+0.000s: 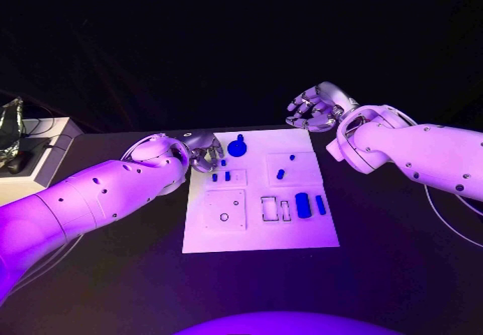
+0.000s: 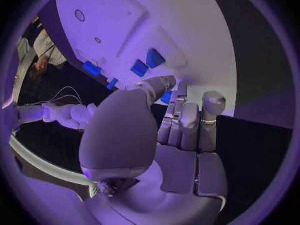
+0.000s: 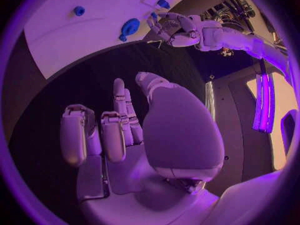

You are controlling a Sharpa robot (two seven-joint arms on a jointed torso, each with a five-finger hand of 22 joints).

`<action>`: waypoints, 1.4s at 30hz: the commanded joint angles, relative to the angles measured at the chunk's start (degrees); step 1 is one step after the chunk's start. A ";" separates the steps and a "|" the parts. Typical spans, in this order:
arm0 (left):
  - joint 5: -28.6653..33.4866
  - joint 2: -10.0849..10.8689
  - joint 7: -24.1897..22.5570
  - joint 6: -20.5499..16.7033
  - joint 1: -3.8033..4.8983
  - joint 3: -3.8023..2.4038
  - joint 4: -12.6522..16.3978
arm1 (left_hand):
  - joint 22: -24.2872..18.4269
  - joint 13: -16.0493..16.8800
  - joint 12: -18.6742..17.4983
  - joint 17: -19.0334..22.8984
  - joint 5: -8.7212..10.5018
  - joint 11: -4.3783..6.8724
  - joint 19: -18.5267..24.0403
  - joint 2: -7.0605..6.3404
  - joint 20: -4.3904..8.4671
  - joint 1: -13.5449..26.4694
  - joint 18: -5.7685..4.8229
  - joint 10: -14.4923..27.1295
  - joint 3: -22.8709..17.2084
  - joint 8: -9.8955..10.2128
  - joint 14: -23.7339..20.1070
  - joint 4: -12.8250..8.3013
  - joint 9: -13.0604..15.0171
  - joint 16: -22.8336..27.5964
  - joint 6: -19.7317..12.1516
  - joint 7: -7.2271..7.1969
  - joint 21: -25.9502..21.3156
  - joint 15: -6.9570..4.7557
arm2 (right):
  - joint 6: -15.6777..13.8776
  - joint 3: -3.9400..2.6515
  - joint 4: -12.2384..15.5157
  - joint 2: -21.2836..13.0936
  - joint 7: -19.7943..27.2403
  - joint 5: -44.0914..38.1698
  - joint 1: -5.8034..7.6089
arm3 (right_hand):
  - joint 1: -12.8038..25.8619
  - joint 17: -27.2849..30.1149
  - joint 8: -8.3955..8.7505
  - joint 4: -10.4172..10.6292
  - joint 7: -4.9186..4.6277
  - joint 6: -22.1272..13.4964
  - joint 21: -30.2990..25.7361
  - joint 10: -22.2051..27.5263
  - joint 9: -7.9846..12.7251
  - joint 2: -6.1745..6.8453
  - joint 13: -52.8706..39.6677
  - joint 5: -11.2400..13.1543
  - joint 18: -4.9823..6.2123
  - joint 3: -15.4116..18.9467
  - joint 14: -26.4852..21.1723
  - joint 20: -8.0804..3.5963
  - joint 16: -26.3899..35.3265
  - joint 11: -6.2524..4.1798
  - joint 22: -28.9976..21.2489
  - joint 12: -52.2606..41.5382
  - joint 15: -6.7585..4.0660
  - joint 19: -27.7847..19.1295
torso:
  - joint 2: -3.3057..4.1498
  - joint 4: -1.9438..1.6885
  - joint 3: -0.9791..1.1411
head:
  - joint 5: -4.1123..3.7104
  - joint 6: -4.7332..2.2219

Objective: Assemble the parts on the task board

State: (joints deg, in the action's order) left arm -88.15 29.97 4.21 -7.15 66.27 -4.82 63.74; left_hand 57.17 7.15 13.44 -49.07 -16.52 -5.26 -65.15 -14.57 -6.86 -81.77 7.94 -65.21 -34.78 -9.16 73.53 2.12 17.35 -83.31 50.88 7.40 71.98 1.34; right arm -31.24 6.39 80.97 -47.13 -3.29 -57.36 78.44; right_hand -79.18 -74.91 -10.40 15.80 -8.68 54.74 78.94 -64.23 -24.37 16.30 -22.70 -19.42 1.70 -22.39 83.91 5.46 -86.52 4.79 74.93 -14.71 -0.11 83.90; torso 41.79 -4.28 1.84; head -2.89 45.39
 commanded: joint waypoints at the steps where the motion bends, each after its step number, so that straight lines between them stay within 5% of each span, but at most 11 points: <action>1: -0.36 0.33 0.50 -0.75 0.04 -0.72 -0.19 | -0.67 0.10 -0.56 1.50 0.11 -0.10 0.82 -0.02 -0.15 0.62 -0.03 0.86 -0.12 0.16 -1.09 -0.24 -0.13 0.39 0.04 0.17 -0.50 0.07 | 1.66 -0.01 -0.06 -0.08 0.26 -0.79 -0.04 | 0.01 -6.23 0.16 -0.55 -0.49 0.09 -0.99 0.53 -0.09 0.17 0.90 0.54 0.91 -0.13 4.06 0.47 0.36 0.12 9.29 0.90 0.43 1.90 | -0.05 -0.03 0.00 | -0.08 -0.08; 7: 1.01 1.34 0.02 -2.72 0.03 -2.63 -0.69 | -5.90 -0.21 -2.01 11.78 0.07 -1.20 5.08 0.08 -0.84 0.28 1.11 3.50 -0.94 -0.02 -6.64 -0.59 -0.43 3.76 0.87 1.24 -3.99 0.90 | 5.03 0.03 -0.18 -0.38 0.15 -2.46 -0.08 | -2.56 -6.20 0.39 -2.51 -0.50 0.05 -2.14 0.54 -0.11 0.08 3.70 1.89 1.12 -1.47 4.05 0.64 0.35 0.33 8.73 3.27 0.58 1.69 | -0.16 -0.07 -0.10 | -0.20 -0.38; 11: 6.10 2.87 -2.04 -6.35 0.02 -3.79 -0.19 | -14.48 -0.44 -2.22 25.12 0.17 -1.54 12.68 0.48 -0.79 -0.12 2.80 4.36 -1.51 0.30 -14.66 -1.01 -1.08 13.34 0.71 1.81 -11.19 1.00 | 7.95 0.17 -0.35 -0.76 0.02 -6.12 -0.17 | -3.74 -6.22 0.69 -3.65 -0.24 0.24 -2.61 -0.03 -0.06 0.18 5.39 2.70 1.21 -2.65 4.05 0.61 0.33 0.22 8.51 4.52 0.53 1.62 | -0.22 -0.07 -0.13 | -0.39 -0.77; 18: 28.10 8.21 -10.93 -9.01 -0.77 -4.44 2.85 | -17.66 -0.58 -1.27 27.99 0.11 -1.31 13.28 0.69 -0.72 2.04 2.70 3.60 0.30 0.26 -14.55 0.66 -1.73 20.20 1.32 2.76 -15.80 0.92 | 10.03 0.68 -0.78 -1.56 0.46 -16.63 -1.23 | -4.48 -6.41 0.84 -4.78 0.23 0.85 -1.86 -1.65 -0.08 0.34 6.84 3.34 1.04 -3.61 4.09 0.37 0.24 -0.18 8.89 5.21 0.21 1.95 | -0.58 0.08 -0.35 | -1.90 -1.95; 24: 57.64 14.04 -20.19 -2.07 -3.01 -4.75 7.18 | -24.65 -0.87 -0.58 31.50 0.13 -2.43 17.06 0.74 -2.66 3.22 2.49 4.71 3.75 -0.30 -21.41 3.38 -2.31 30.42 2.17 3.57 -26.99 2.77 | 12.65 0.95 -0.89 -2.23 -1.33 -26.43 -2.79 | -3.47 -6.30 1.32 -5.35 0.47 0.76 -2.15 -1.23 0.05 0.55 8.29 4.76 1.08 -2.56 4.07 0.28 0.28 -0.16 8.78 6.61 0.20 1.93 | -0.64 -0.14 -0.68 | -2.77 -2.56; 27: 66.79 16.77 -23.78 1.43 -5.09 -6.46 9.86 | -30.53 -1.85 -1.48 35.68 0.09 -3.12 19.17 1.16 -4.47 2.32 2.35 5.19 4.49 -0.90 -25.69 4.06 -2.44 42.03 2.47 3.61 -35.97 4.58 | 13.55 1.01 -0.80 -2.35 -2.80 -31.21 -3.62 | -2.61 -5.70 1.91 -5.82 0.88 0.26 -3.58 -0.26 0.24 0.54 9.34 5.71 1.36 -0.69 3.92 0.26 0.57 -0.17 8.12 7.67 0.18 1.54 | -0.67 -0.21 -0.75 | -2.71 -2.62; 29: 69.64 17.94 -24.94 2.55 -6.07 -7.24 11.20 | -36.17 -3.30 -3.91 37.47 0.22 -3.36 17.45 0.99 -5.70 1.74 2.73 4.15 5.62 -1.44 -24.01 4.62 -2.55 50.55 2.26 3.63 -43.63 5.26 | 13.74 1.02 -0.71 -2.31 -3.51 -33.12 -3.92 | -2.46 -5.67 2.01 -5.91 0.94 0.21 -3.75 -0.14 0.27 0.55 9.53 5.82 1.39 -0.15 3.91 0.25 0.59 -0.19 8.03 7.82 0.17 1.51 | -0.63 -0.30 -0.84 | -2.85 -2.59; 33: 72.93 19.72 -26.25 3.82 -7.36 -8.27 13.42 | -41.54 -3.33 -6.56 37.89 0.09 -3.51 16.67 1.21 -6.64 1.11 2.50 2.84 6.01 -2.12 -23.41 5.21 -2.71 57.70 2.51 3.59 -51.14 5.88 | 13.79 1.05 -0.59 -2.06 -4.72 -35.89 -4.33 | -2.22 -5.43 2.36 -6.08 1.08 -0.08 -4.15 0.00 0.40 0.48 9.99 5.98 1.45 1.24 3.86 0.23 0.72 -0.21 7.84 8.07 0.15 1.47 | -0.54 -0.30 -0.93 | -3.03 -2.58; 42: 74.85 21.87 -27.18 3.82 -8.80 -9.20 16.33 | -44.35 -3.28 -7.95 37.78 0.04 -3.47 15.31 1.27 -6.97 0.51 2.56 1.46 5.70 -2.42 -22.41 5.22 -2.89 61.12 2.57 3.84 -54.86 6.00 | 14.68 1.18 -1.02 -0.64 -6.03 -38.32 -5.33 | -2.66 -5.34 2.38 -6.18 1.11 0.23 -4.02 -0.51 0.41 0.09 10.29 5.59 1.42 1.49 3.86 0.17 0.76 -0.31 7.90 7.95 0.06 1.59 | -0.50 -0.12 -0.72 | -2.60 -2.30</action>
State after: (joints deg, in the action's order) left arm -16.85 51.79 -20.37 -5.10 57.52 -13.93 79.63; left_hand 12.87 3.86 5.80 -11.20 -16.52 -8.71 -49.26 -13.28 -13.83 -80.67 10.19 -63.21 -29.00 -11.31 50.59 7.28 14.52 -22.35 53.34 11.08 17.37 7.38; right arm -18.25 7.53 80.01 -47.98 -7.92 -92.32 73.30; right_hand -82.03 -74.91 -8.29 9.57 -7.81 54.81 75.01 -64.63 -24.02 16.89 -12.48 -13.64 2.62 -21.18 84.12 5.66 -86.08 4.58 74.91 -6.87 0.09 84.10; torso 41.24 -4.49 1.05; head -5.63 42.95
